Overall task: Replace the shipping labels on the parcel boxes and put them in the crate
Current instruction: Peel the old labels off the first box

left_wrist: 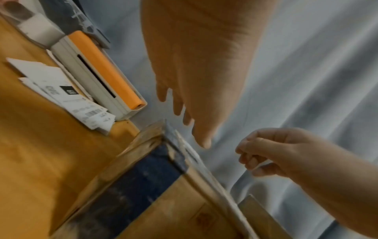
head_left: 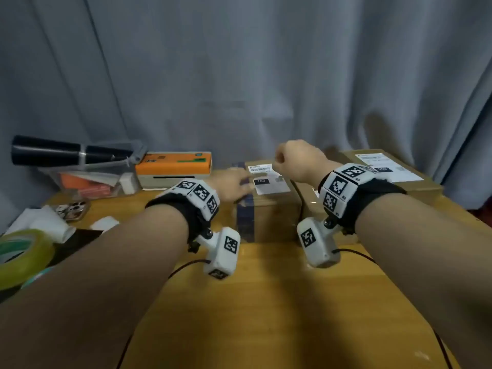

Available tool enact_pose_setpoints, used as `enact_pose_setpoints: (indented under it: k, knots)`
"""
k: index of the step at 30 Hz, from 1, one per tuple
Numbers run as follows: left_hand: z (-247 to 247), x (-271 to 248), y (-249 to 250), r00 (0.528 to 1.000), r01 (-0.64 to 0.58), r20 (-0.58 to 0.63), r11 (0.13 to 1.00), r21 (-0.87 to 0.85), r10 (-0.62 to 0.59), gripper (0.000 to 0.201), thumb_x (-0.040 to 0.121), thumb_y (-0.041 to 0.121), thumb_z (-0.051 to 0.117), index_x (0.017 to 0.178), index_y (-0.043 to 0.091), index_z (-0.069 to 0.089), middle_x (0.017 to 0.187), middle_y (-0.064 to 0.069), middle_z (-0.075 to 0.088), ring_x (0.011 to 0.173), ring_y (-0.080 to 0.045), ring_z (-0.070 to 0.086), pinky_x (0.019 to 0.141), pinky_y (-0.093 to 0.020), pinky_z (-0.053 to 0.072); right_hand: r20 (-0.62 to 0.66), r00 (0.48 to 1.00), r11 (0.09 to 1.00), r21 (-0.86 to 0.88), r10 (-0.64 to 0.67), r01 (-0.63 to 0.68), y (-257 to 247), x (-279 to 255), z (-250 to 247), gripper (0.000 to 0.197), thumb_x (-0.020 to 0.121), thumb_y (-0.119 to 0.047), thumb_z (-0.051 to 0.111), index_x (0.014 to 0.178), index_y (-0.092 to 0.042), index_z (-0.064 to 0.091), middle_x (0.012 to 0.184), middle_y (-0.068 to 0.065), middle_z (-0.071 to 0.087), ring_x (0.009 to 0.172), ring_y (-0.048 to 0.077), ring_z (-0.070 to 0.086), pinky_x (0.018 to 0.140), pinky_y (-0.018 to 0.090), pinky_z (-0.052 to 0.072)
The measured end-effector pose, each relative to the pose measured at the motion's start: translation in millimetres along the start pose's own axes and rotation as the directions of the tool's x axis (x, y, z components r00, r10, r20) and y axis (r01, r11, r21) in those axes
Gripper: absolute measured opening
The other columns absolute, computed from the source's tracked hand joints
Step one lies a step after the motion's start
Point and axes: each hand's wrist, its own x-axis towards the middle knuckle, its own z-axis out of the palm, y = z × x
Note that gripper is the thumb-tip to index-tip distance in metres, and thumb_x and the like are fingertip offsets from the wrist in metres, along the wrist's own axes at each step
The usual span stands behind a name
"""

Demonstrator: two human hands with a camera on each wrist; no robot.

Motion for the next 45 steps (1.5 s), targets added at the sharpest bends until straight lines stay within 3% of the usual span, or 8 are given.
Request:
enact_pose_setpoints:
  k: [5,9,13,20,23,30,40,45]
  knots:
    - [18.8,-9.3,6.3,0.988,0.052,0.134,0.988,0.147,-0.072,0.051,0.1,0.041,0.034,0.144,0.016,0.038,0.149,-0.008,0.037,0.135,-0.026,0.037,0.109,-0.036,0.031,0.282,0.959,0.992,-0.114,-0.022,0.056,-2.9,-12.5,19.5,0.028,0.091,-0.024,0.048,0.103,-0.008,0.068,0.107,0.009,0.067,0.101,0.028,0.061,0.085,0.033,0.05]
    - [5.9,-25.9,8.7,1.0,-0.01,0.017,0.975,0.223,0.007,0.037,0.096,0.037,0.043,0.101,0.012,0.07,0.095,-0.005,0.068,0.089,-0.021,0.062,0.076,-0.032,0.048,0.325,0.939,0.954,-0.231,-0.11,0.192,-10.5,-32.2,24.3,0.025,0.089,-0.03,0.048,0.086,-0.014,0.068,0.085,0.003,0.066,0.085,0.025,0.06,0.068,0.029,0.047]
    - [-2.5,-37.9,6.6,1.0,0.006,-0.023,0.997,0.074,-0.004,0.045,0.095,0.039,0.047,0.073,0.004,0.064,0.062,-0.005,0.053,0.054,-0.016,0.046,0.053,-0.029,0.036,0.362,0.909,0.927,-0.222,-0.208,0.301,-30.7,-55.7,13.1,0.031,0.09,-0.037,0.051,0.072,-0.015,0.063,0.061,-0.001,0.053,0.063,0.02,0.051,0.05,0.025,0.033]
    - [-7.9,-31.4,-8.9,0.968,0.159,0.183,0.983,0.091,-0.174,0.045,0.092,0.043,0.052,0.124,0.012,0.051,0.121,-0.007,0.058,0.107,-0.024,0.057,0.096,-0.038,0.047,0.261,0.939,0.972,0.003,-0.226,0.233,-33.7,-26.7,2.2,0.026,0.092,-0.017,0.05,0.11,-0.018,0.068,0.111,0.001,0.067,0.099,0.018,0.059,0.084,0.026,0.046]
    - [-5.5,-30.2,-17.1,0.932,0.201,0.305,0.98,0.013,-0.195,0.049,0.094,0.045,0.048,0.131,0.013,0.045,0.129,-0.005,0.057,0.116,-0.024,0.054,0.102,-0.036,0.041,0.196,0.958,0.977,0.083,-0.21,0.197,-39.9,-2.9,8.5,0.03,0.09,-0.009,0.047,0.111,-0.018,0.068,0.117,0.004,0.065,0.105,0.02,0.059,0.084,0.022,0.042]
    - [-6.2,-33.8,-25.8,0.956,0.174,0.253,0.982,-0.078,-0.149,0.056,0.091,0.043,0.053,0.138,0.014,0.043,0.137,-0.006,0.048,0.122,-0.022,0.048,0.103,-0.031,0.036,0.453,0.873,0.976,-0.02,-0.183,0.215,-51.3,26.8,30.5,0.037,0.092,-0.011,0.052,0.125,-0.025,0.06,0.128,0.004,0.058,0.113,0.022,0.056,0.092,0.03,0.046]
    - [-14.1,-18.8,-28.3,0.944,0.201,0.26,0.979,0.032,-0.202,0.076,0.082,0.051,0.062,0.145,0.017,0.035,0.141,-0.004,0.049,0.125,-0.022,0.048,0.107,-0.035,0.036,0.383,0.888,0.967,0.084,-0.253,0.239,-35.8,28.8,45.6,0.012,0.09,-0.014,0.058,0.095,-0.022,0.063,0.08,-0.017,0.054,0.08,0.007,0.053,0.075,0.023,0.041]
    - [-11.8,-22.6,-29.0,0.942,0.207,0.272,0.978,-0.008,-0.197,0.072,0.085,0.049,0.059,0.145,0.019,0.033,0.14,-0.002,0.05,0.125,-0.021,0.048,0.106,-0.034,0.037,0.377,0.897,0.973,0.122,-0.229,0.197,-29.4,25.8,52.9,0.024,0.092,-0.016,0.055,0.115,-0.023,0.058,0.079,-0.016,0.044,0.08,0.008,0.047,0.058,0.013,0.034]
